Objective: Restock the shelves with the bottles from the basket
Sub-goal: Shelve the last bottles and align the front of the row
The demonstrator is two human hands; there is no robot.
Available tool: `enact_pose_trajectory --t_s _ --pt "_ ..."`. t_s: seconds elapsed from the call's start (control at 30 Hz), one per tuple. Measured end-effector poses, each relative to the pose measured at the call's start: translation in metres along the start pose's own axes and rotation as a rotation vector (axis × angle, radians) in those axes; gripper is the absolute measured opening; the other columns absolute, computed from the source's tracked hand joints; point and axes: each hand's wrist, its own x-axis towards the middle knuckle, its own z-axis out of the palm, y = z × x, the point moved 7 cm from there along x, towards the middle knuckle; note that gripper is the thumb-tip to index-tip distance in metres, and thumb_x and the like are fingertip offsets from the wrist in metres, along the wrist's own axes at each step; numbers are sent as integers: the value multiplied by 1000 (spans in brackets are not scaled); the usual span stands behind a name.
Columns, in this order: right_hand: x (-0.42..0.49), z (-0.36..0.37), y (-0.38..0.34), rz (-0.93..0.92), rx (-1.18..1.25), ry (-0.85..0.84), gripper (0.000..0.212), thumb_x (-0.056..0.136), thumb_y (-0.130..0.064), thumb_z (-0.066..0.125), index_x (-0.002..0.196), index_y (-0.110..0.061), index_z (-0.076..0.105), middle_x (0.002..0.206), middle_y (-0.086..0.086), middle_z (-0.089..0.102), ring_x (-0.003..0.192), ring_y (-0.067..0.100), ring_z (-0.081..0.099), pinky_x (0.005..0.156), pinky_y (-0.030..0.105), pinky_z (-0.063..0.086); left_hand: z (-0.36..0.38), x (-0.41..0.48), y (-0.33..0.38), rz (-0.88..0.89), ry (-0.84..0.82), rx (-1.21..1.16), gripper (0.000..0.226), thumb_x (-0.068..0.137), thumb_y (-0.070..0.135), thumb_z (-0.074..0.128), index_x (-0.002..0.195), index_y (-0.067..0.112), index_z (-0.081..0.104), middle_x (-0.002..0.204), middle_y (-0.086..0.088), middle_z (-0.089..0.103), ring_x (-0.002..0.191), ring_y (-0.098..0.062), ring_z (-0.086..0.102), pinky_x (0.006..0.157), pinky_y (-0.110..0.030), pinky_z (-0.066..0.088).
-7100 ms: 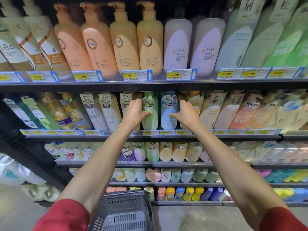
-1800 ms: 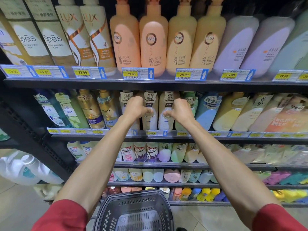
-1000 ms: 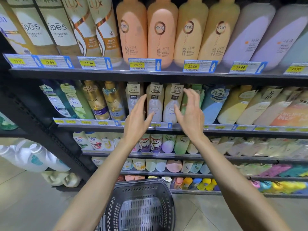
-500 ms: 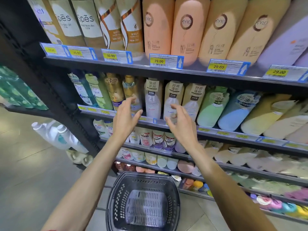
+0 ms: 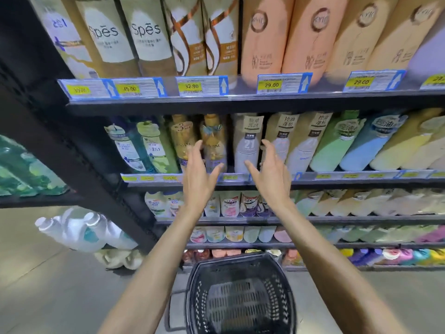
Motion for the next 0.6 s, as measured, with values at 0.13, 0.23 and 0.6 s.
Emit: enact_pose_trajectory --t_s 0.13,0.23,0.6 --pt "-7 13 0 107 -81 13 65 96 -50 58 146 -14 39 128 10 64 102 34 67 72 42 49 9 8 -10 -42 -59 25 79 94 41 70 155 17 27 160 -9 33 130 -30 54 91 -44 52" --pt "-5 23 2 173 -101 -2 68 94 -51 60 147 -14 39 123 12 67 97 36 68 68 41 48 15 13 -15 -79 -81 23 80 93 44 70 154 17 26 158 -10 37 115 -29 64 85 -43 53" --pt "-2 51 23 291 -14 -10 66 91 -54 63 141 -18 41 92 14 72 88 37 68 64 38 42 30 16 -26 -186 -10 92 70 91 43 73 143 10 40 107 -9 71 95 -27 68 71 -37 47"
